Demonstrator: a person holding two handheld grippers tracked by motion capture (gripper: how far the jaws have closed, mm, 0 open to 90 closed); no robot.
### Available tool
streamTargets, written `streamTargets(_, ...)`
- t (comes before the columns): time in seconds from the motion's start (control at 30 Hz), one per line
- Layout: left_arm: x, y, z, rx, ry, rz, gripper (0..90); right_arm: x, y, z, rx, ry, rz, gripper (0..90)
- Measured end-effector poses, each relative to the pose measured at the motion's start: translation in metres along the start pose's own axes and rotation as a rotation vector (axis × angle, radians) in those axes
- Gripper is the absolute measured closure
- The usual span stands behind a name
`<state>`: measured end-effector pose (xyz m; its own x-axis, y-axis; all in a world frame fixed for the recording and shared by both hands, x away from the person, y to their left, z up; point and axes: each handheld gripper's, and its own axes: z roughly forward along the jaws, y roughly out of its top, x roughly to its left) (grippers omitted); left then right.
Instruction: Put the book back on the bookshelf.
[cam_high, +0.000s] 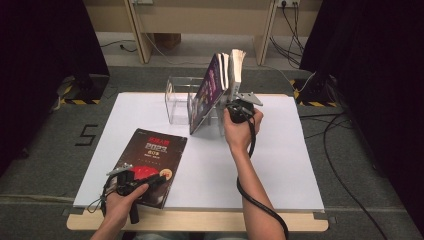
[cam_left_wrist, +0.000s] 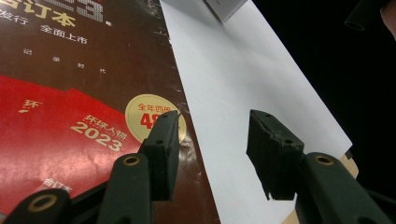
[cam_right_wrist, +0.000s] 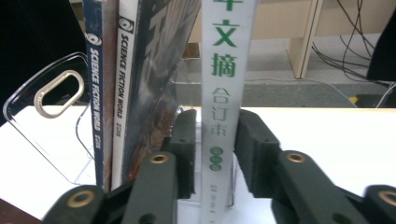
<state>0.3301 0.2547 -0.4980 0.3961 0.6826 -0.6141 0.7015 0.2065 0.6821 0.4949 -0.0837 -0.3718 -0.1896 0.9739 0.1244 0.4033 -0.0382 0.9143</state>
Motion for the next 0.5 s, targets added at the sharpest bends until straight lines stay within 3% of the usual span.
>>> streamTargets(0.17,-0.0007,-0.0002,0.0006,-0.002,0.0,-0.003,53.4,-0.0018,0.0008,0.0003,0.014,0.004,0.017,73.7)
streamTargets(0.5,0.0005,0.0007,-0.0006,-0.002,0.007,0.005,53.4,0.0007,-0.0003,0.0005,0.004,0.003,-0.006,69.1)
